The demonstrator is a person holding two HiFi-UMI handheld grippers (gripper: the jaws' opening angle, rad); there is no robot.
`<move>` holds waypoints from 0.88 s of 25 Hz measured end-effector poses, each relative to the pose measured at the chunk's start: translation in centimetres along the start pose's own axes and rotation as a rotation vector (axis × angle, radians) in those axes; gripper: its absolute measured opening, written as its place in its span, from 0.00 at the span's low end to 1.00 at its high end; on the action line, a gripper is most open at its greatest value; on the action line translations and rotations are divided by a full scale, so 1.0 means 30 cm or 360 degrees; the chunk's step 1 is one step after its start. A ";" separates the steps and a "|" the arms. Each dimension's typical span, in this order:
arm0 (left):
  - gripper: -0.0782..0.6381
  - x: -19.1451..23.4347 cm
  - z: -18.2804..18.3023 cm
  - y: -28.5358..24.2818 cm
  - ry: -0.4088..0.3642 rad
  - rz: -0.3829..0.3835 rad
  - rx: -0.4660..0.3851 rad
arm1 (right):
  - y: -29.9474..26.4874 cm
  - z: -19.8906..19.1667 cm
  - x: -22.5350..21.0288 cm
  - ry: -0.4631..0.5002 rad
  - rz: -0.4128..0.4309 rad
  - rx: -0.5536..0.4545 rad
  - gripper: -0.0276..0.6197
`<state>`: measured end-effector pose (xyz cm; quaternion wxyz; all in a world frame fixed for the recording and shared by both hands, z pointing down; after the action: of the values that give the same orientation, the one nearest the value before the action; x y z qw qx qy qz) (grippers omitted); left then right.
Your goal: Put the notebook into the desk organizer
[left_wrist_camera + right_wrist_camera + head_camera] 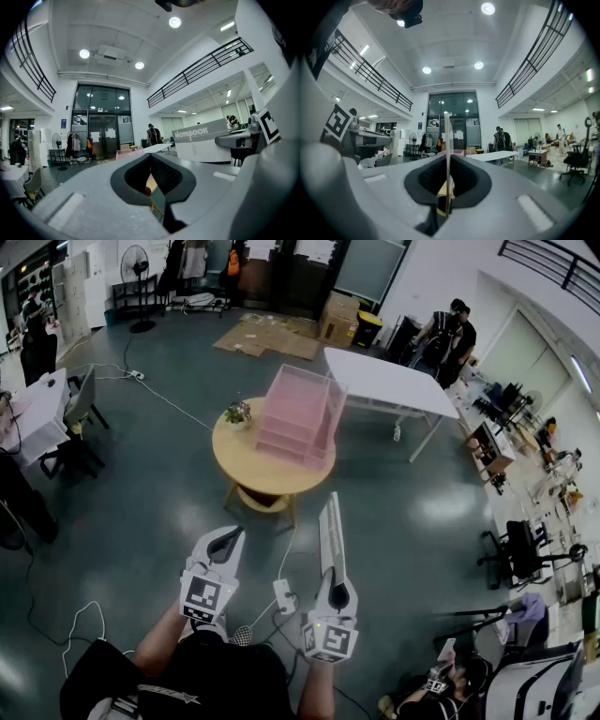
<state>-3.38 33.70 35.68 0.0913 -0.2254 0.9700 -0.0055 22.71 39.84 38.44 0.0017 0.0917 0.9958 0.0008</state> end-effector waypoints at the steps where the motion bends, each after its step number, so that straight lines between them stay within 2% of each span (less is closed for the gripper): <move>1: 0.12 0.001 0.002 0.001 -0.0001 0.0004 -0.0002 | -0.001 -0.003 0.000 -0.0002 0.0003 0.0000 0.06; 13: 0.12 0.063 -0.006 0.035 -0.0013 0.0119 0.0021 | -0.066 -0.005 0.038 -0.0024 0.0087 -0.0045 0.06; 22: 0.12 0.103 -0.020 -0.033 -0.0022 0.0099 0.0033 | -0.105 -0.006 0.022 -0.0033 0.0029 0.0003 0.06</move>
<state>-5.79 31.45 35.77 0.1005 -0.1941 0.9757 -0.0111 21.47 36.87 38.62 0.0121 0.1007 0.9948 -0.0010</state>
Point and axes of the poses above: the fingertips, and each gripper's own axes: y backward along the fingers, x to its left, z out of its top, the point moved 8 cm from there along y, backward along the fingers, and after that the axes turned 3 degrees about z, right-handed, at the moved point
